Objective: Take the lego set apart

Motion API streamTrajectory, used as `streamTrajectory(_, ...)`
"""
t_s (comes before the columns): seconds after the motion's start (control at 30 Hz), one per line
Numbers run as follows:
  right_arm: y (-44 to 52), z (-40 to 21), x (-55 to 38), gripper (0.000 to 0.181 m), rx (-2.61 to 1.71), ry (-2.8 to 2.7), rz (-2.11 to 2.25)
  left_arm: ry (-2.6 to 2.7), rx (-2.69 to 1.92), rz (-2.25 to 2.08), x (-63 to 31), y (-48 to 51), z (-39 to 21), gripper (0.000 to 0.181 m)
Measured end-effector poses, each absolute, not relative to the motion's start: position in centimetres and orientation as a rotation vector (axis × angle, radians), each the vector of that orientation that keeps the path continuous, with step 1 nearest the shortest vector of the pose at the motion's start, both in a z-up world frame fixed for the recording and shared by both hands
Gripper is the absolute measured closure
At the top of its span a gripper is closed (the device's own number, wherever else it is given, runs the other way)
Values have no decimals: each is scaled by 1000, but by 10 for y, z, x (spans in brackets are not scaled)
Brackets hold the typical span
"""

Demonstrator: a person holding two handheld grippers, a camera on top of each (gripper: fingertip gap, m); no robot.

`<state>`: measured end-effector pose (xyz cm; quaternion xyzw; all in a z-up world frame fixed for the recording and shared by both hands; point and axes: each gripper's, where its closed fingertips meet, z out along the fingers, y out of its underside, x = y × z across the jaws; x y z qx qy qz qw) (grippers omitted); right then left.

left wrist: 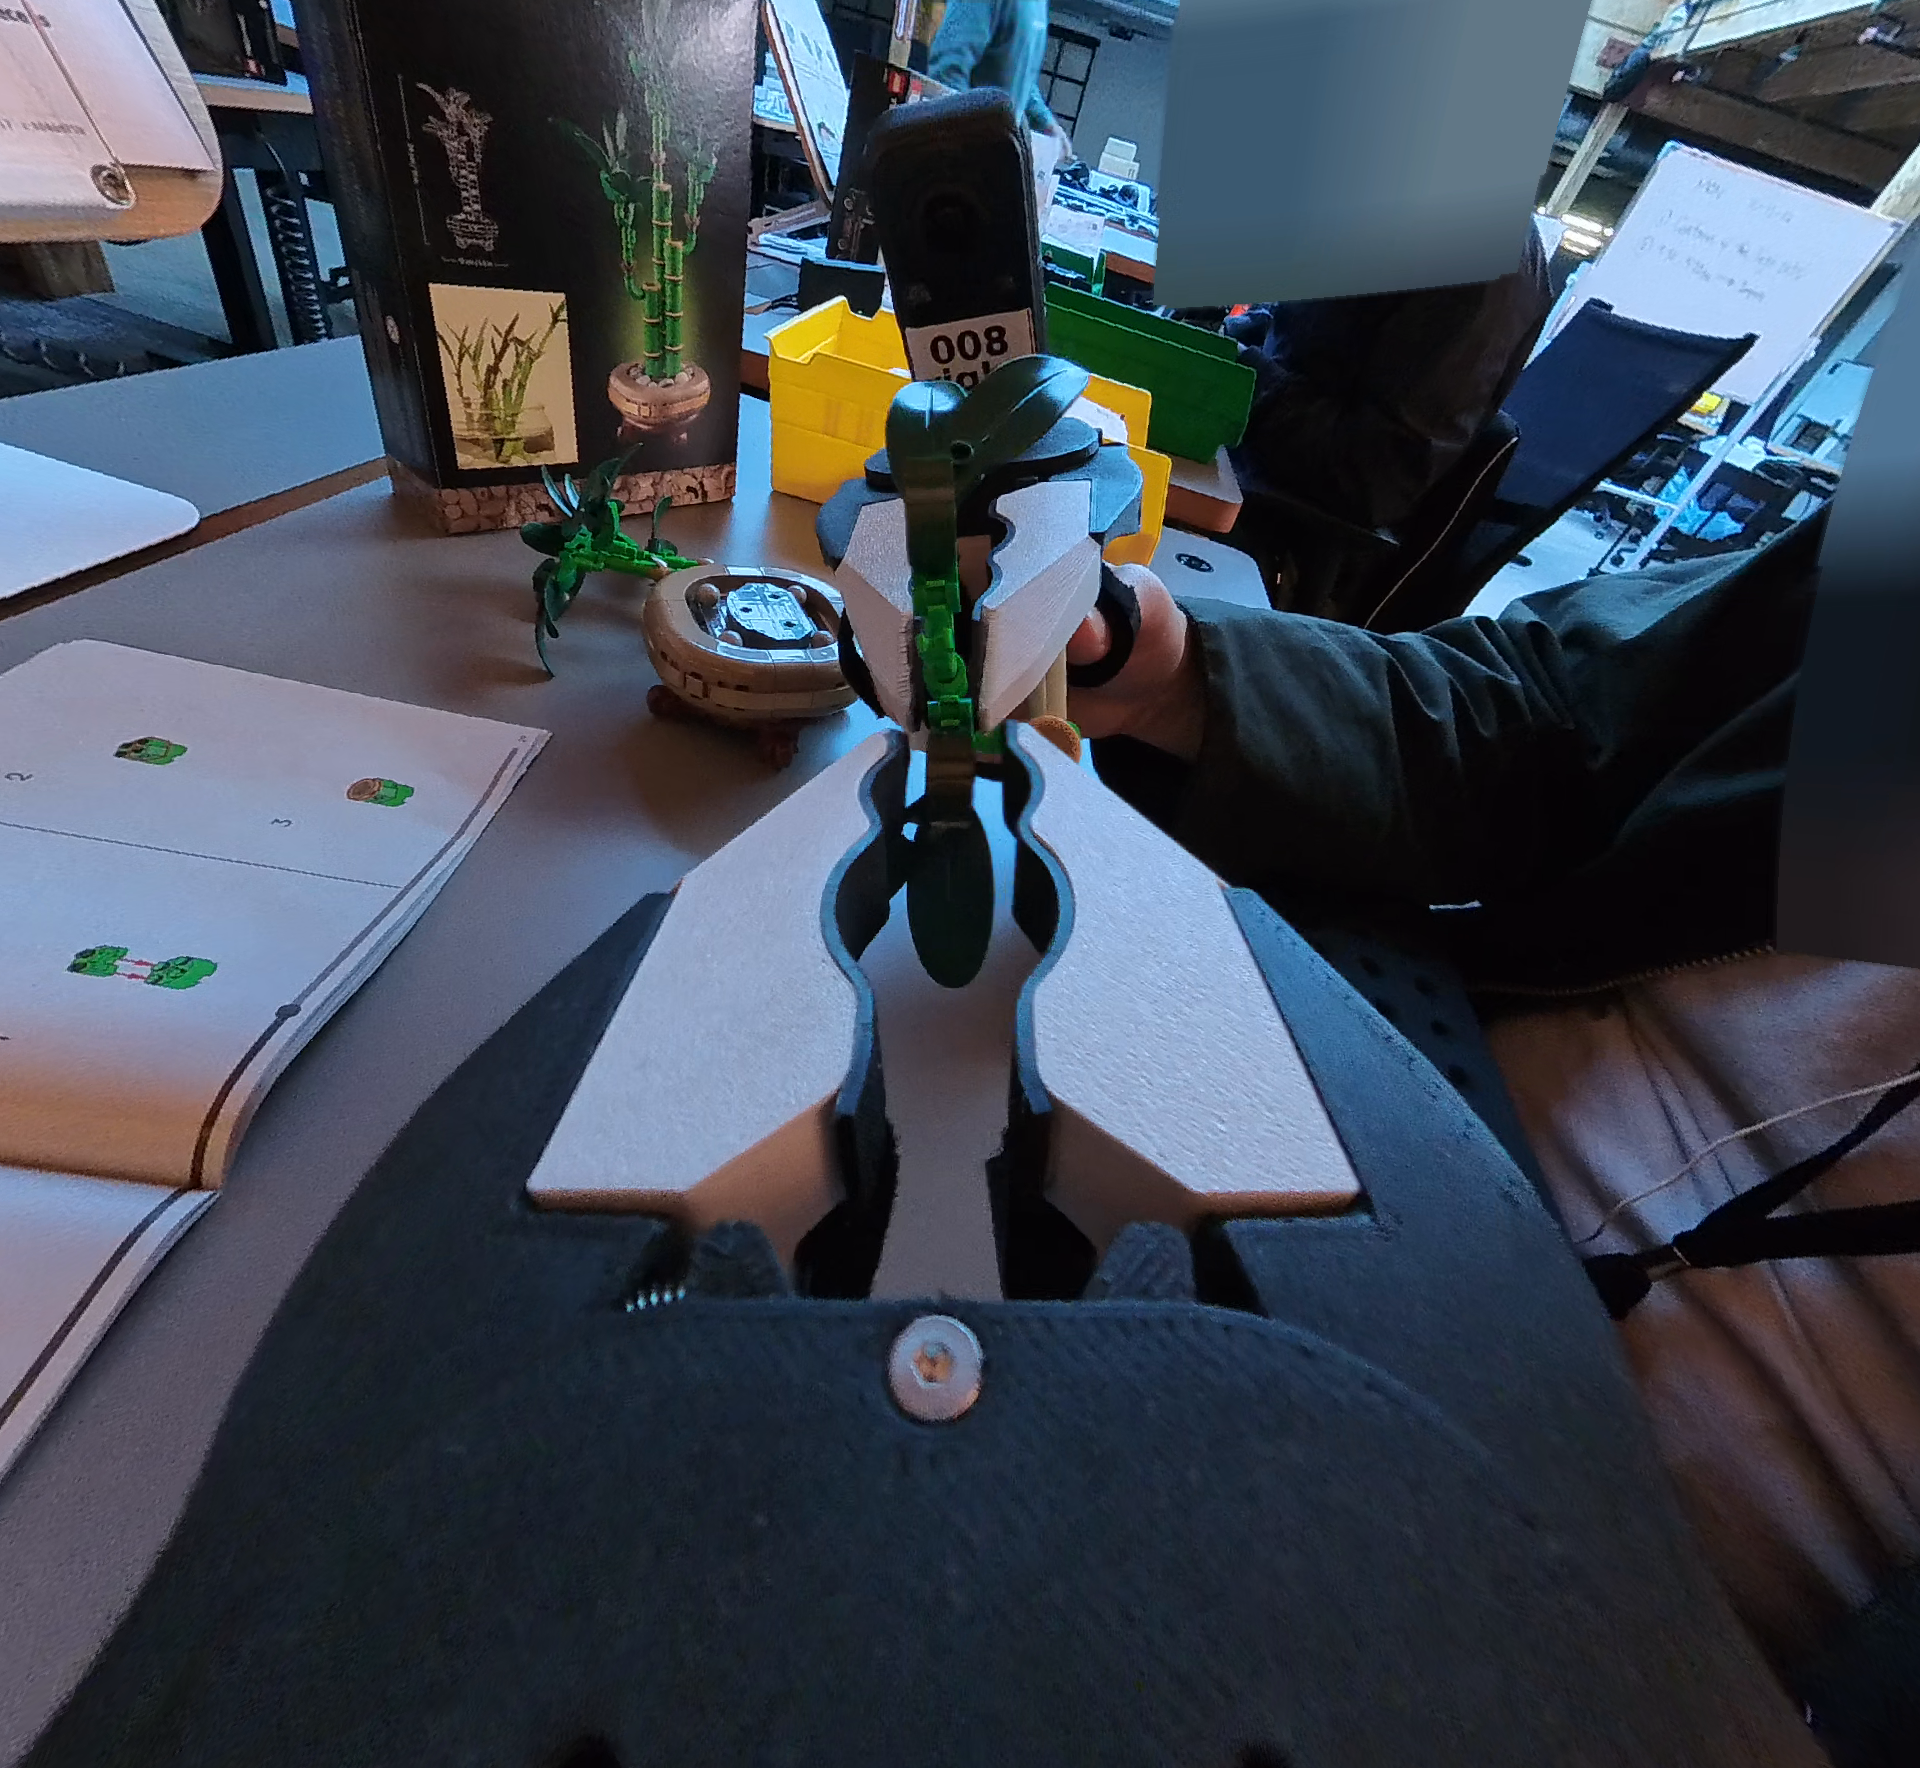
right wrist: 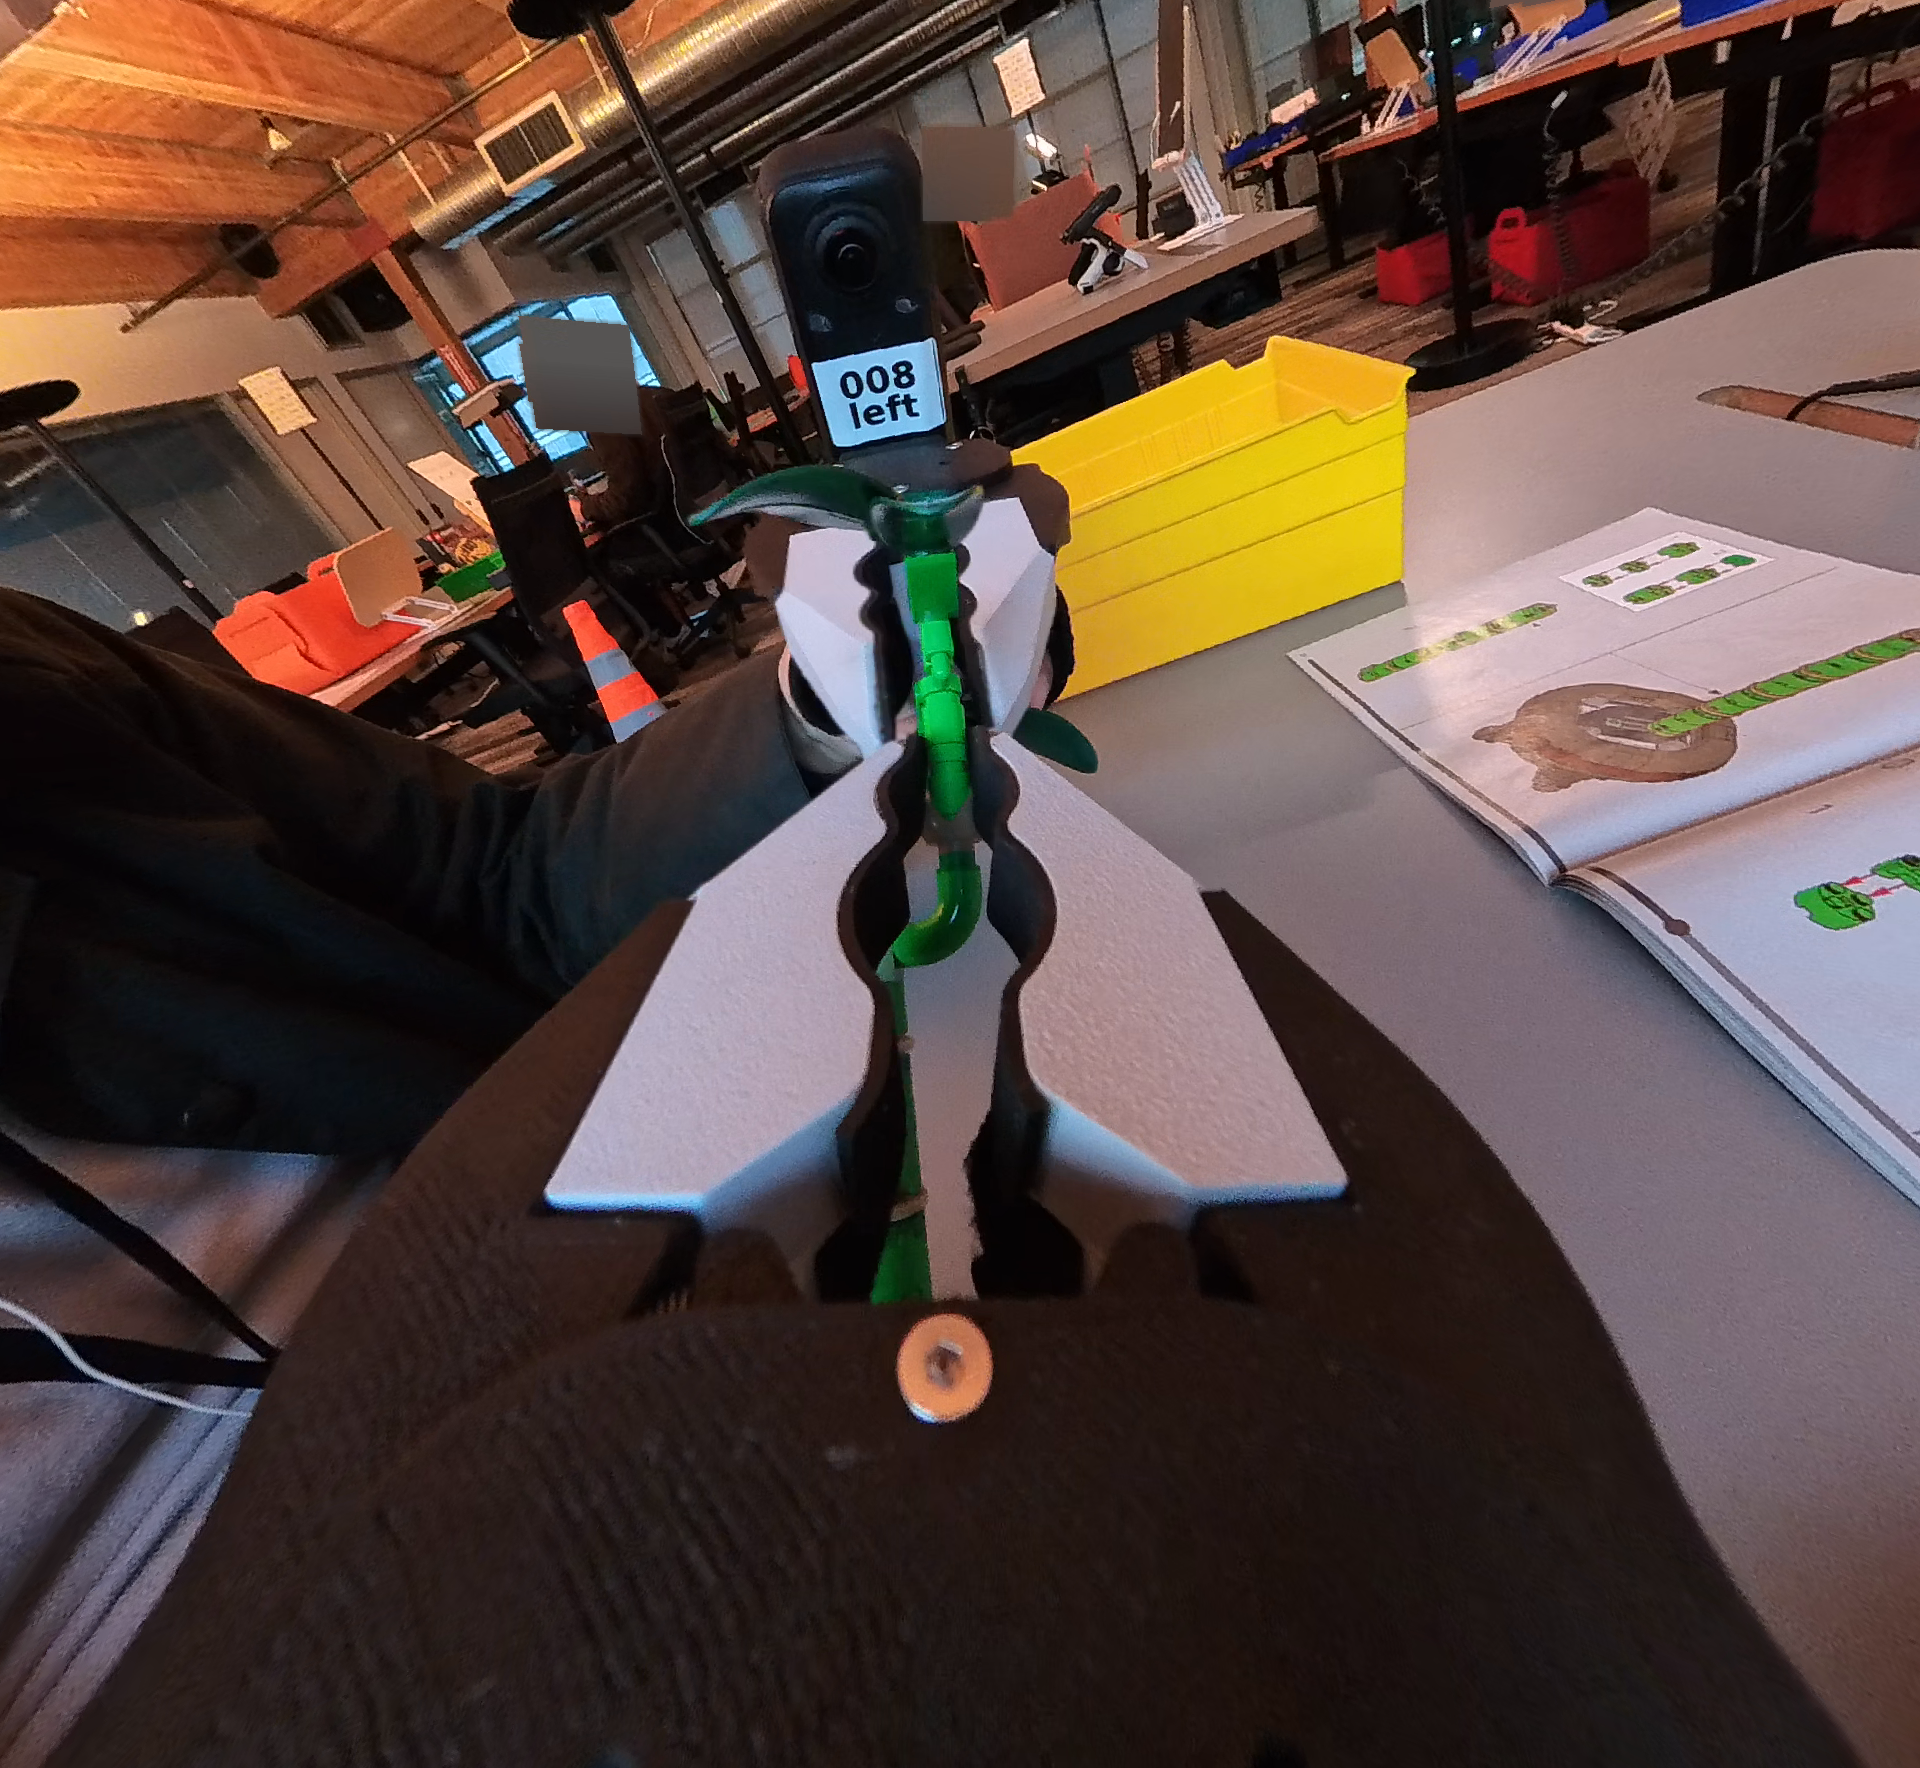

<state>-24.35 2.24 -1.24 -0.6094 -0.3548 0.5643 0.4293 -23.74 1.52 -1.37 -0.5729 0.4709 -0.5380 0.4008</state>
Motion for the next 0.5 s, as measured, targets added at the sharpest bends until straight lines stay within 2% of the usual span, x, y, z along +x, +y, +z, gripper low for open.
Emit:
streamTrajectory(0.33, 24, -12, -242, 174, -1521, -874, 1408, 1183, -1474, -1282, -241, 23, -17, 157)
streamTrajectory(0.5, 23, -14, -243, 174, -1519, -886, 1404, 1223, -1466, -1295, -241, 18, -18, 170)
